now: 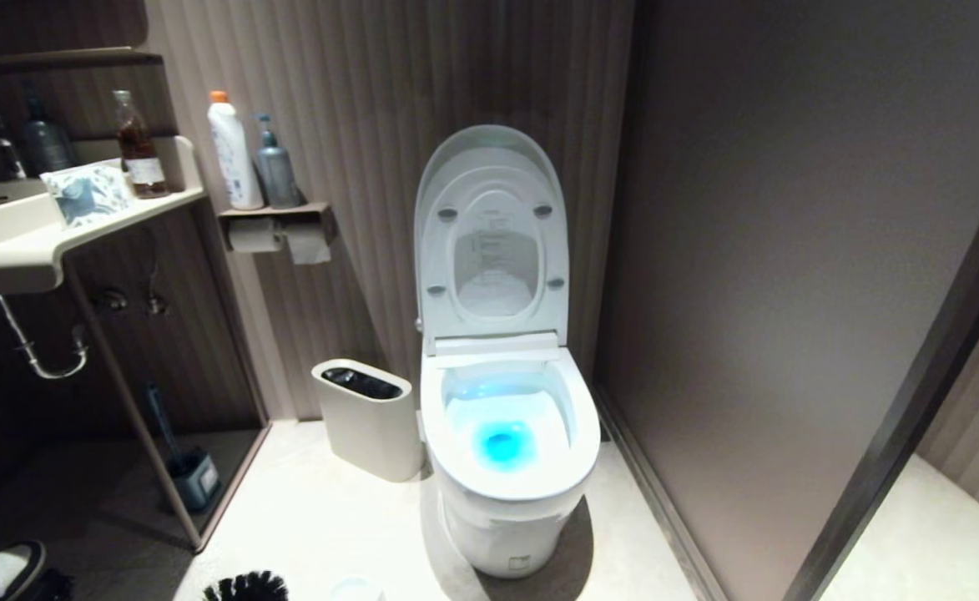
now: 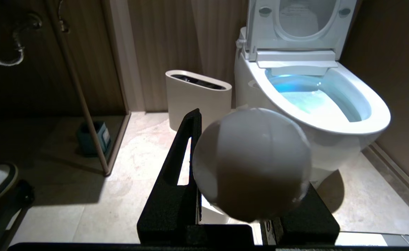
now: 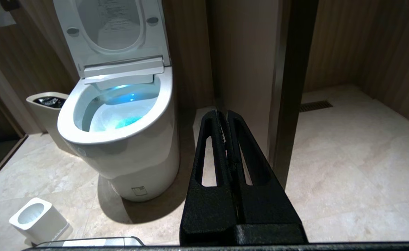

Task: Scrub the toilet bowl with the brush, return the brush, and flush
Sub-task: Scrub the toilet bowl

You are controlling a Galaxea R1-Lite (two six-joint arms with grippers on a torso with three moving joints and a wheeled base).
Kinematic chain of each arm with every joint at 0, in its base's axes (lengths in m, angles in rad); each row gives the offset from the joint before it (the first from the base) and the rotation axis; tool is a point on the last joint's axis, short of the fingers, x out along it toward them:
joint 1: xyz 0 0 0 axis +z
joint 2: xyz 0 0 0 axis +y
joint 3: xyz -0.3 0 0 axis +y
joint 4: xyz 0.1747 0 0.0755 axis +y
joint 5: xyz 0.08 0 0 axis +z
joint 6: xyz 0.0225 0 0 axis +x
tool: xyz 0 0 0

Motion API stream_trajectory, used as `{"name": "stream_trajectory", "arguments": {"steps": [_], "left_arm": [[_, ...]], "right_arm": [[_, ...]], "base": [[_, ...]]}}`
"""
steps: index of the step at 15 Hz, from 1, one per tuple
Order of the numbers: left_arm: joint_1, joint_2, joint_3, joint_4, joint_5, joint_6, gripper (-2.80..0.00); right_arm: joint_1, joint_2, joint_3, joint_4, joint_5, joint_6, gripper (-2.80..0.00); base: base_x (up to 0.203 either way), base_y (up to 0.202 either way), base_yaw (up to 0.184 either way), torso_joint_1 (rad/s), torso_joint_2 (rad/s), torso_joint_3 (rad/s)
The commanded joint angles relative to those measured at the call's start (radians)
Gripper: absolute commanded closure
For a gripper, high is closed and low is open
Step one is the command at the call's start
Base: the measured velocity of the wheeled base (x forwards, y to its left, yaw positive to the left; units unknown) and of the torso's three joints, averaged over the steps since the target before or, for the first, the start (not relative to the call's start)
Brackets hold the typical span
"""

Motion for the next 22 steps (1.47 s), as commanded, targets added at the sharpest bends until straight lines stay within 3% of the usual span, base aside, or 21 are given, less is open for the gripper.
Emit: {"name": "stream_trajectory", "arguments": {"steps": [1, 11, 22], "left_arm": [[0.000, 0.001, 0.000, -0.001, -0.001, -0.001, 0.00], [0.000, 0.001, 0.000, -0.002, 0.001, -0.002, 0.00], [0.000, 0.001, 0.000, -0.002, -0.002, -0.002, 0.00]], "right_arm": [[0.000, 0.000, 0.000, -0.001, 0.000, 0.001, 0.00], [0.000, 0.000, 0.000, 0.000, 0.000, 0.001, 0.00], [0.000, 0.000, 0.000, 0.000, 0.000, 0.001, 0.00]], "base": [[0.190, 0.000, -0.001, 0.005, 0.00, 0.001], [0.189, 0.000, 0.002, 0.002, 0.00, 0.001], [0.006, 0.000, 0.000, 0.001, 0.00, 0.000]]}}
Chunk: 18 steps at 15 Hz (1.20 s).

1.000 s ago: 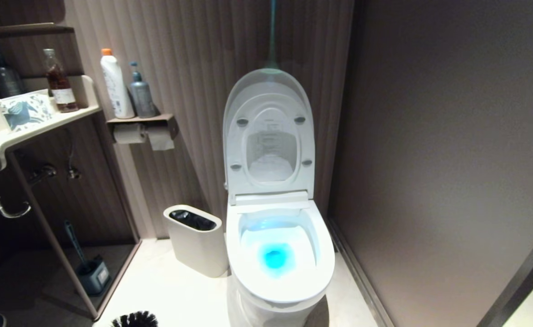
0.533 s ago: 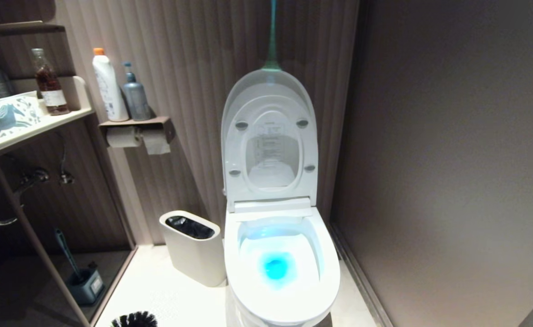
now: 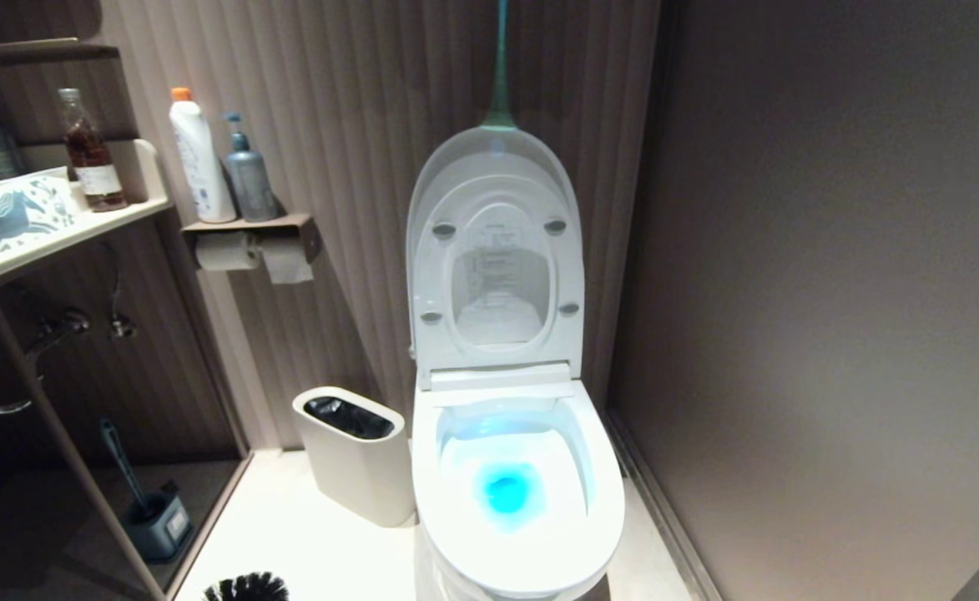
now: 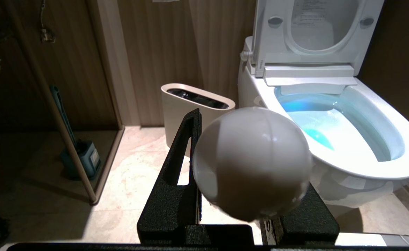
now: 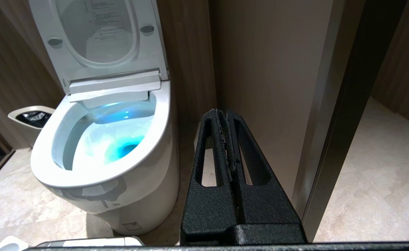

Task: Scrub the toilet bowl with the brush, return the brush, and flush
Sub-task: Scrub the toilet bowl

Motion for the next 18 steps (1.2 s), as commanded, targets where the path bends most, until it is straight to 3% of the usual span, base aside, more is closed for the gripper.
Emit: {"name": "stream_trajectory", "arguments": {"steps": [1, 18], "left_arm": [[0.000, 0.001, 0.000, 0.000, -0.001, 0.000, 0.00], [0.000, 0.001, 0.000, 0.000, 0.001, 0.000, 0.00]], "right_arm": [[0.000, 0.000, 0.000, -0.002, 0.000, 0.001, 0.00], [0.000, 0.000, 0.000, 0.000, -0.002, 0.010, 0.00]], "base": [[0.000, 0.000, 0.000, 0.000, 0.00, 0.000], [0.000, 0.000, 0.000, 0.000, 0.00, 0.000]]}}
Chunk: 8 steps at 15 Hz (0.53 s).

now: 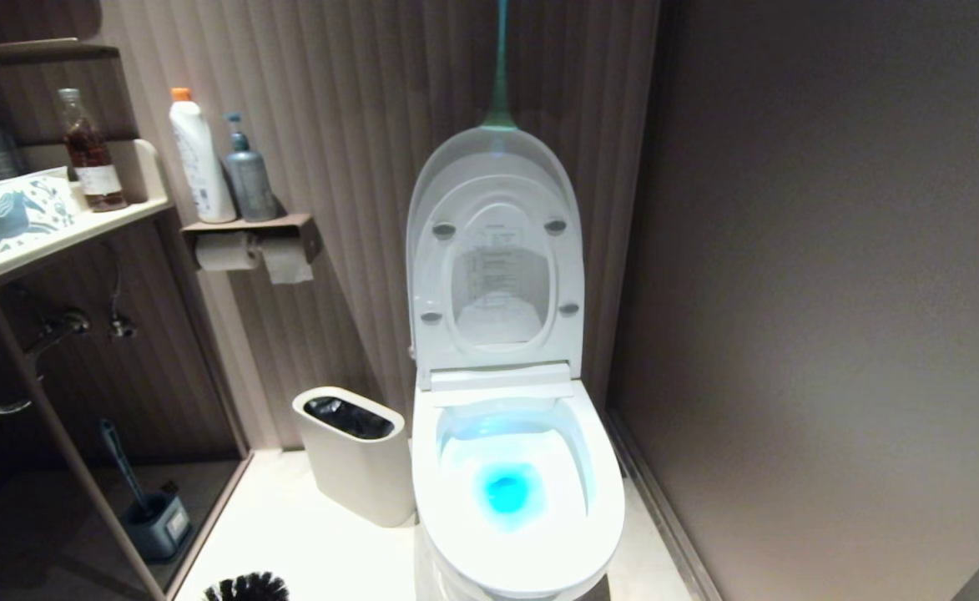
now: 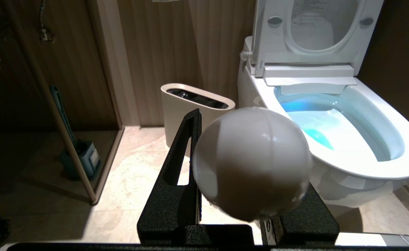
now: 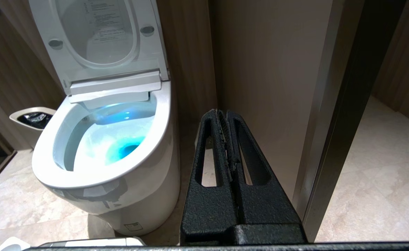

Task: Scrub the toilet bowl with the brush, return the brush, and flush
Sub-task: Scrub the toilet bowl

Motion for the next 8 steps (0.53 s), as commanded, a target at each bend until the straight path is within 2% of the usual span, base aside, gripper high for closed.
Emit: {"name": "stream_trajectory", "arguments": {"steps": [1, 5, 8], "left_arm": [[0.000, 0.001, 0.000, -0.001, -0.001, 0.000, 0.00], [0.000, 0.001, 0.000, -0.001, 0.001, 0.000, 0.00], [0.000, 0.001, 0.000, -0.001, 0.000, 0.000, 0.00]], "right_arm": [[0.000, 0.000, 0.000, 0.000, 0.000, 0.000, 0.00], [0.000, 0.000, 0.000, 0.000, 0.000, 0.000, 0.00], [0.000, 0.000, 0.000, 0.000, 0.000, 0.000, 0.00]], "base": [[0.000, 0.000, 0.000, 0.000, 0.00, 0.000], [0.000, 0.000, 0.000, 0.000, 0.00, 0.000], [0.000, 0.000, 0.000, 0.158, -0.11, -0.040]]}}
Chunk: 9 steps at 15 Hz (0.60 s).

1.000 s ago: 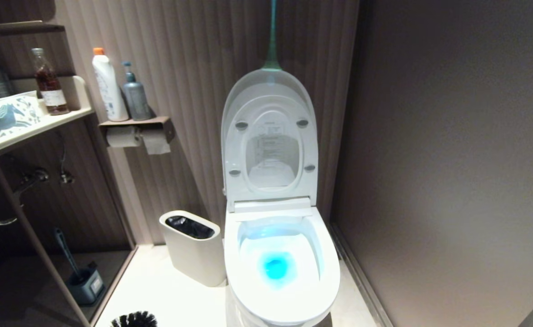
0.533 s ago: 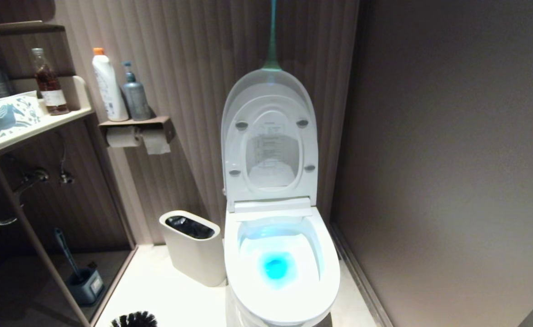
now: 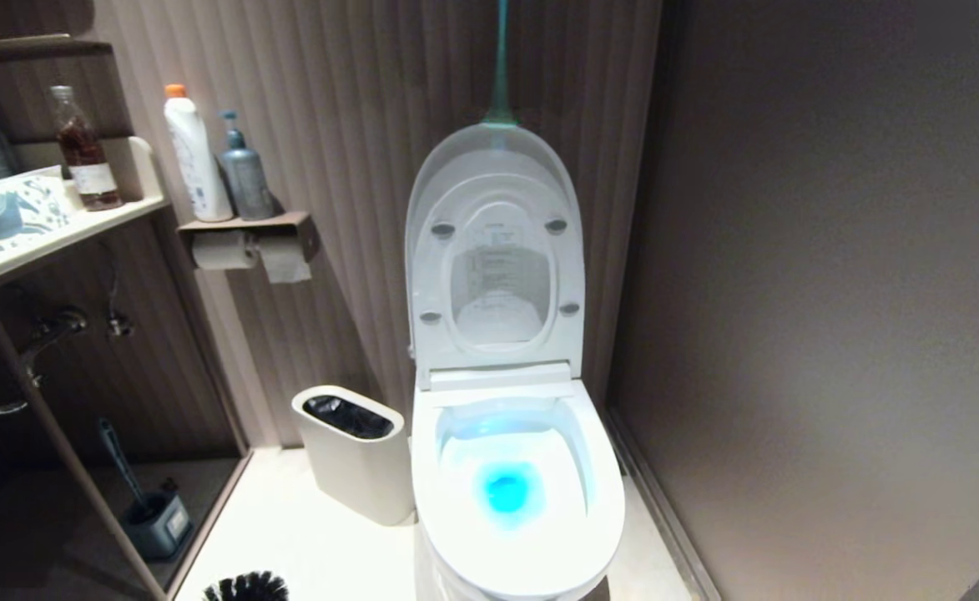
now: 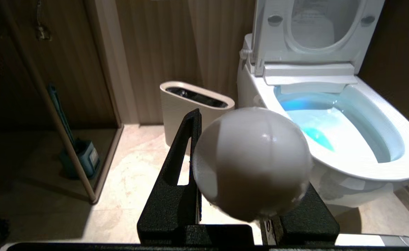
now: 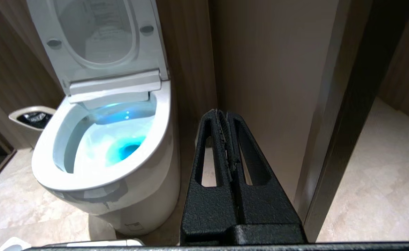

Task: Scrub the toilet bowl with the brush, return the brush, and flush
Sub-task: Scrub the toilet bowl

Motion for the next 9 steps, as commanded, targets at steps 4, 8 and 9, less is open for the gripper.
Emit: {"name": "stream_trajectory", "arguments": {"steps": [4, 8, 9], "left_arm": [[0.000, 0.001, 0.000, 0.000, 0.000, -0.001, 0.00], [0.000, 0.001, 0.000, 0.000, 0.001, -0.001, 0.00], [0.000, 0.001, 0.000, 0.000, 0.000, -0.001, 0.00]], "right_arm": [[0.000, 0.000, 0.000, 0.000, 0.000, 0.001, 0.00], [0.000, 0.000, 0.000, 0.000, 0.000, 0.001, 0.00], [0.000, 0.000, 0.000, 0.000, 0.000, 0.001, 0.00]], "base": [[0.000, 0.000, 0.000, 0.253, -0.22, -0.173], [0.000, 0.000, 0.000, 0.136, -0.52, -0.132], [0.000, 0.000, 0.000, 0.080, -0.17, -0.085]]}}
